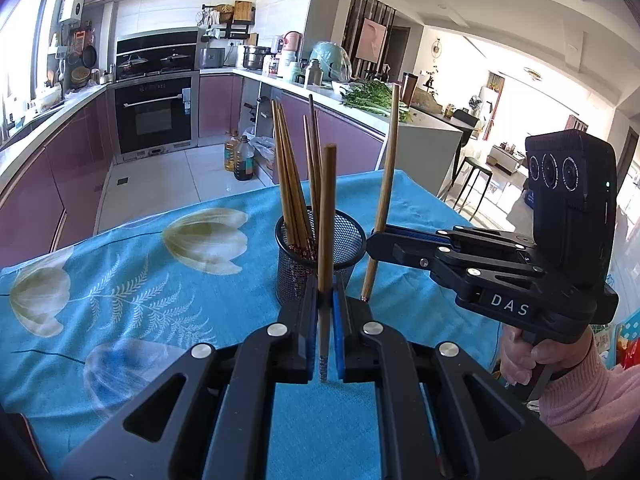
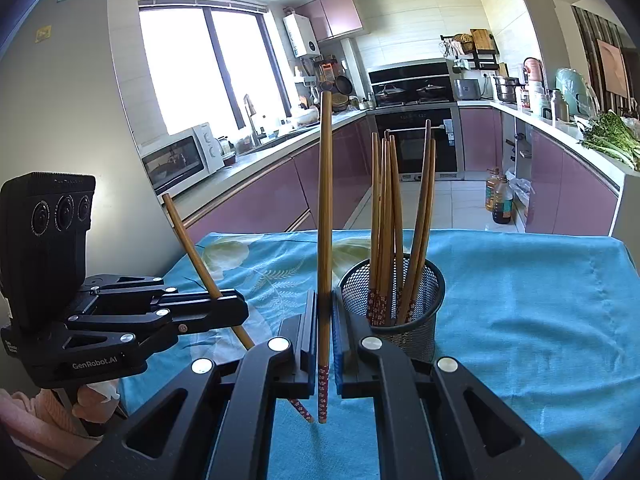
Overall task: Organize utensils
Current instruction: 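Carry both upright chopsticks above the mesh cup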
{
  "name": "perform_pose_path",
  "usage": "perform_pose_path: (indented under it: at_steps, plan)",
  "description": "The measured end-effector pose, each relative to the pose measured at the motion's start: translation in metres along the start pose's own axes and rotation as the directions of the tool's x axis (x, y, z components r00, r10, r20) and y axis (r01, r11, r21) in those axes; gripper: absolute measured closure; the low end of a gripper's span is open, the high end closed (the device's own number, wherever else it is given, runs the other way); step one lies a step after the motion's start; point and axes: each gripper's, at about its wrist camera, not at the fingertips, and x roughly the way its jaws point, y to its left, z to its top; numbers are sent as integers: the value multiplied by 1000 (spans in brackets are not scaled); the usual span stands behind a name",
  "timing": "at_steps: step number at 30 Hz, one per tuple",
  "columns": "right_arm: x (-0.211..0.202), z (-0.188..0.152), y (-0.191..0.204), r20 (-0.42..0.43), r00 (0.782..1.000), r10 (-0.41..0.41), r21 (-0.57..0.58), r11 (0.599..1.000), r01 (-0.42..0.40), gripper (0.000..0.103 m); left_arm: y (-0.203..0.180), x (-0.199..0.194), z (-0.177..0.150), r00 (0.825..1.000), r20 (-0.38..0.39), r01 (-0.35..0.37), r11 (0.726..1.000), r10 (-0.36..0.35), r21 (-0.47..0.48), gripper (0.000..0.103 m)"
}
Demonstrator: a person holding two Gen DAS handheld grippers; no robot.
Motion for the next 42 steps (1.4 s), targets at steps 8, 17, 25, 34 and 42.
perform_pose_path:
  at_steps: [8, 17, 25, 34, 42]
  plan:
    - [0, 1, 1, 6, 1000, -3, 0, 1000, 3, 97, 1, -4, 4, 1000, 13, -3, 1000, 3, -1, 96]
    - [-1, 4, 0, 17, 1000, -7, 0, 1000, 7, 97, 1, -8, 10, 1000, 27, -5, 1000, 5, 5, 96]
    - [-1, 6, 0, 21, 1000, -8, -5, 1000, 9, 97, -2, -9, 14, 999, 36, -6, 1000, 6, 15, 96]
    - [-1, 11, 2, 33, 999, -9, -11, 1000, 10, 97, -3, -9, 20, 999, 43, -11, 1000, 10, 22, 96]
    - [-2, 12, 3, 43, 999, -8, -18, 1000, 9, 97, -3, -9, 25, 999, 51, -16, 999, 14, 28, 96]
